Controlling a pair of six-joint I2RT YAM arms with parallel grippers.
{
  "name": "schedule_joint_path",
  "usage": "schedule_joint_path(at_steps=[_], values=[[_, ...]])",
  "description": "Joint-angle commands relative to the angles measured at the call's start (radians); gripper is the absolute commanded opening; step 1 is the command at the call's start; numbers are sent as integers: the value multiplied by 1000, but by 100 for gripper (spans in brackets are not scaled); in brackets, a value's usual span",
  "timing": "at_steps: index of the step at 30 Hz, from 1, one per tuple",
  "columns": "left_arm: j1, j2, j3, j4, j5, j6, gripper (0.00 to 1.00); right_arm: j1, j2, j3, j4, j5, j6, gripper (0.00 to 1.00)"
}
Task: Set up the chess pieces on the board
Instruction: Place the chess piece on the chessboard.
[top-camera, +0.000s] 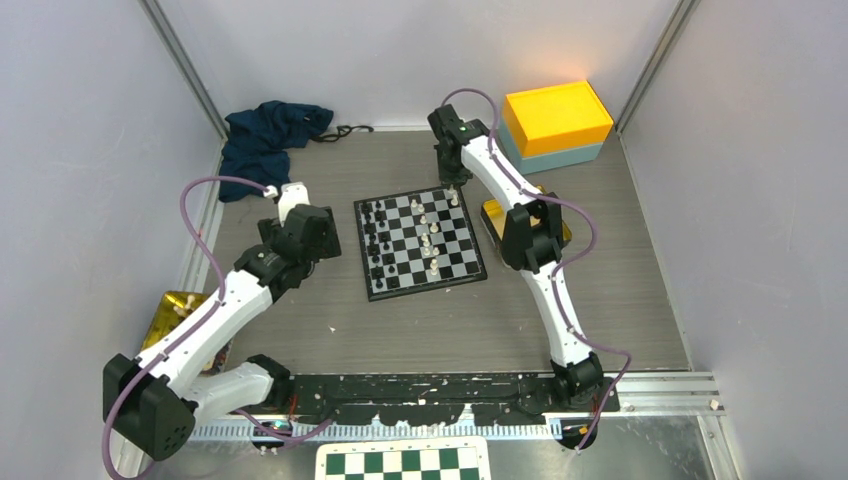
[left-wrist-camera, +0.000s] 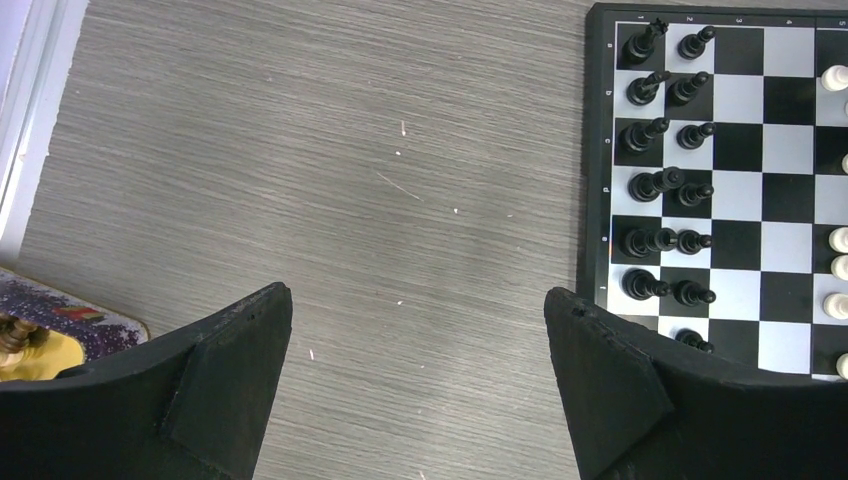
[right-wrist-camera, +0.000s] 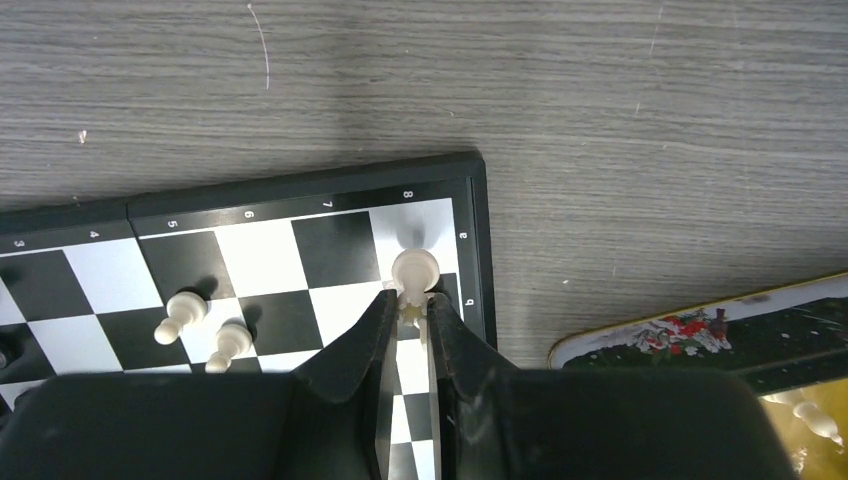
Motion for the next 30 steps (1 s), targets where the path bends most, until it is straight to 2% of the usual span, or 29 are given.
schedule_joint_path(at_steps=[1, 30], values=[[7, 6, 30, 53, -6, -15, 96, -4, 3, 48, -1, -22, 10, 1], [7, 44, 36, 77, 4, 1, 98, -9, 39, 72, 2, -40, 21, 4]])
